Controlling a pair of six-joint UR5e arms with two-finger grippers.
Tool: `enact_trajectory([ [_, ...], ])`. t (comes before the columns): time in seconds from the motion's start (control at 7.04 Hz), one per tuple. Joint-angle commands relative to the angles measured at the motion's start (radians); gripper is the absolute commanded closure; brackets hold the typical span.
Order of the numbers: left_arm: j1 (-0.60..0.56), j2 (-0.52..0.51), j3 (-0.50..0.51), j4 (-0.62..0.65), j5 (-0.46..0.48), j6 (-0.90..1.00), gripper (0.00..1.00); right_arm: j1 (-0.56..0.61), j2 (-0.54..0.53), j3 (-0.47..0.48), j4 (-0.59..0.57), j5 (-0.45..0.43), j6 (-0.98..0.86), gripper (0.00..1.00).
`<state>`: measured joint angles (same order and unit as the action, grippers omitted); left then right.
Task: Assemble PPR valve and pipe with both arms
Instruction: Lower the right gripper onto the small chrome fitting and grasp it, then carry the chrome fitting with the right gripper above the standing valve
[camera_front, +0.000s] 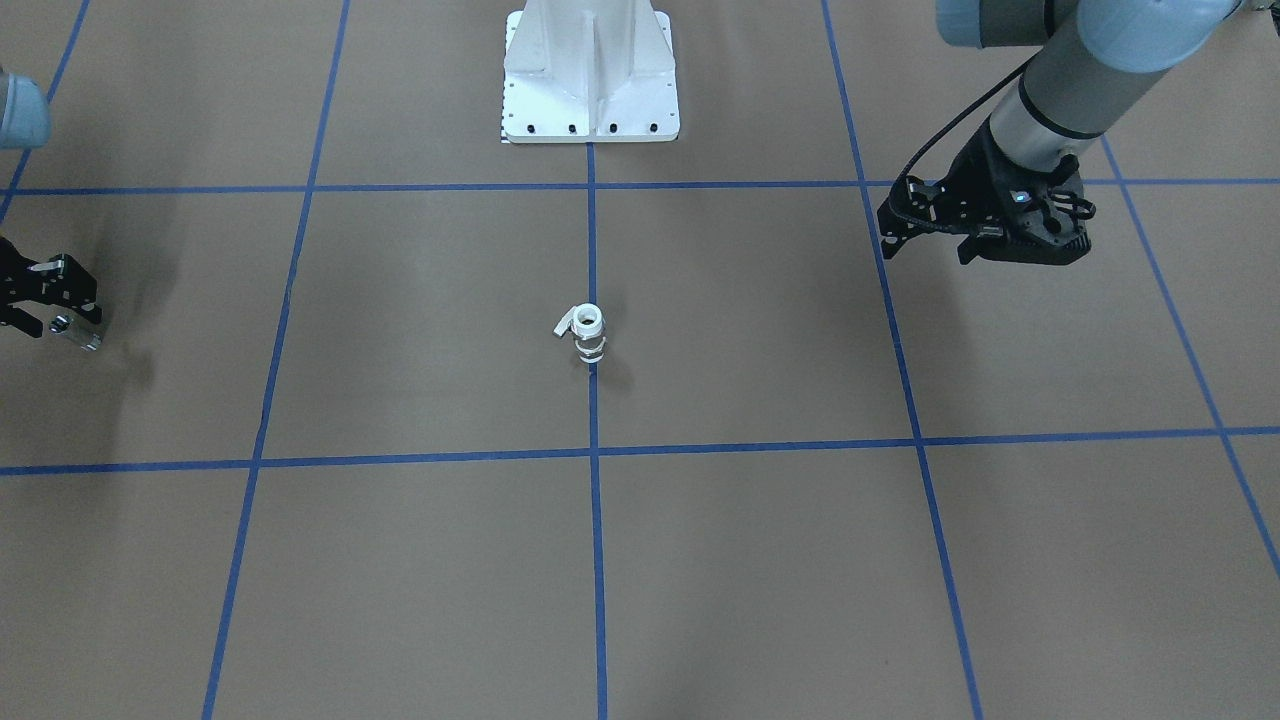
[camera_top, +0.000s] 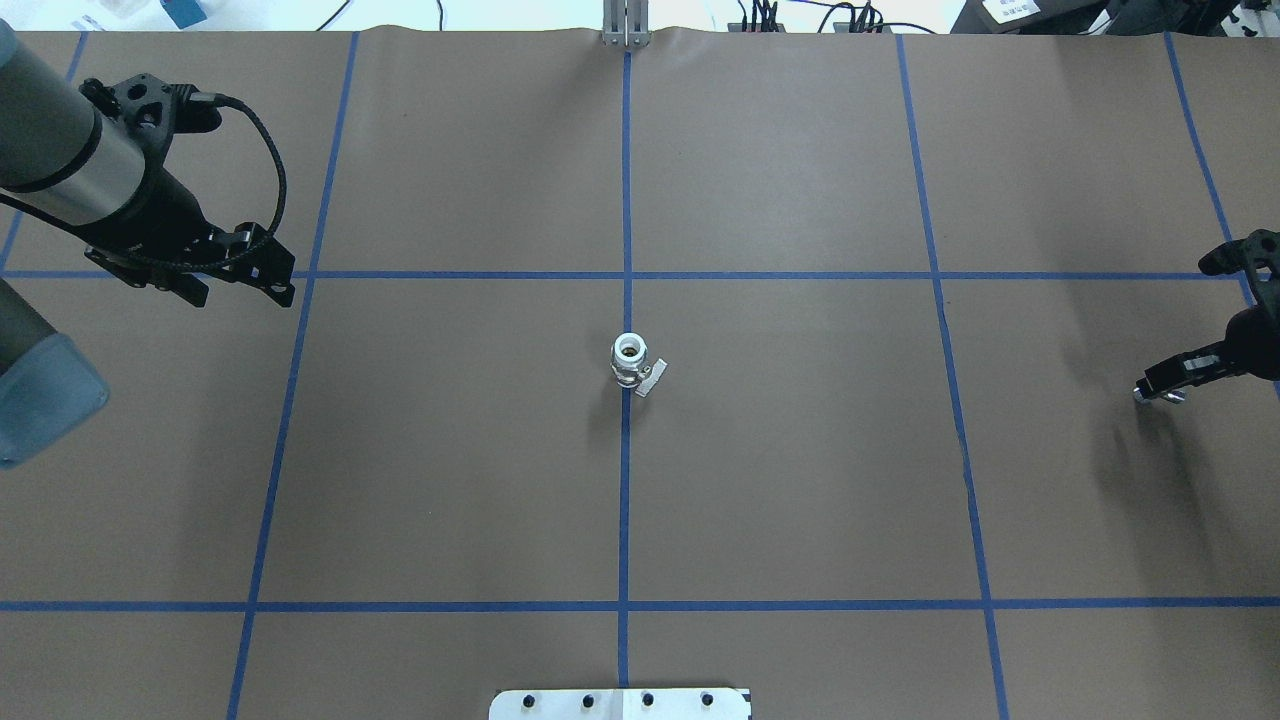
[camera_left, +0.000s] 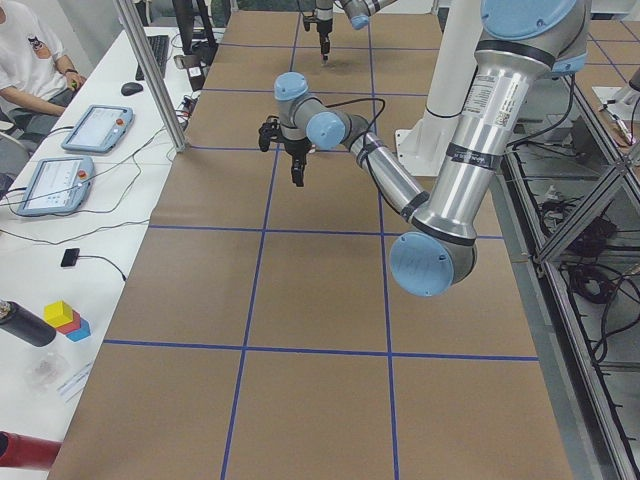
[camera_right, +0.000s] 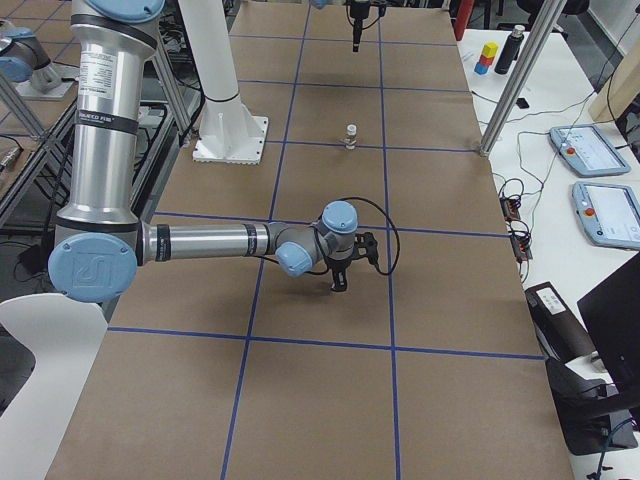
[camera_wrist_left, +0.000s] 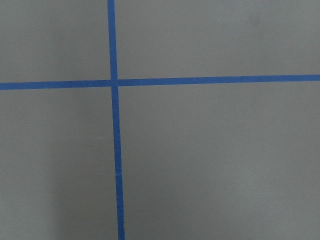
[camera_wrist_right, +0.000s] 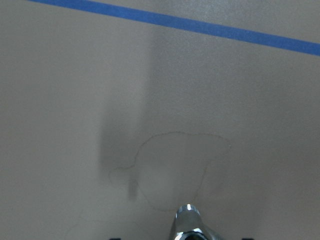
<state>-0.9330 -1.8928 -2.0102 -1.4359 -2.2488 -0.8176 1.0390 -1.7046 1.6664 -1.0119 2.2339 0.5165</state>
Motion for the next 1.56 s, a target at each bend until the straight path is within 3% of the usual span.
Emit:
enact_trajectory([
  [0.0,0.0,0.0,0.001,0.0,0.0,0.0,0.1,0.0,0.0,0.001,0.001,-0.014,0.0,0.54],
  [0.14,0.0,0.0,0.002,0.0,0.0,0.0,0.1,0.0,0.0,0.001,-0.001,-0.014,0.0,0.67],
  [0.28,0.0,0.0,0.002,0.0,0.002,-0.001,0.1,0.0,0.0,0.006,-0.001,-0.014,0.0,0.91],
  [0.43,-0.001,0.001,0.002,0.0,0.005,0.0,0.1,0.001,0.008,0.009,-0.001,-0.014,0.0,1.0],
  [0.71,0.0,0.001,0.002,0.0,0.005,0.0,0.1,0.003,0.011,0.048,-0.008,-0.001,0.013,1.0],
  [0.99,-0.001,0.001,0.001,0.0,0.005,0.0,0.1,0.001,0.112,0.084,-0.104,-0.002,0.09,1.0],
  [1.28,-0.004,0.02,-0.002,-0.001,0.009,0.002,0.1,-0.028,0.314,0.128,-0.328,-0.007,0.193,1.0],
  [1.42,-0.004,0.024,-0.002,-0.003,0.011,0.002,0.1,-0.066,0.485,0.13,-0.508,-0.016,0.251,1.0],
])
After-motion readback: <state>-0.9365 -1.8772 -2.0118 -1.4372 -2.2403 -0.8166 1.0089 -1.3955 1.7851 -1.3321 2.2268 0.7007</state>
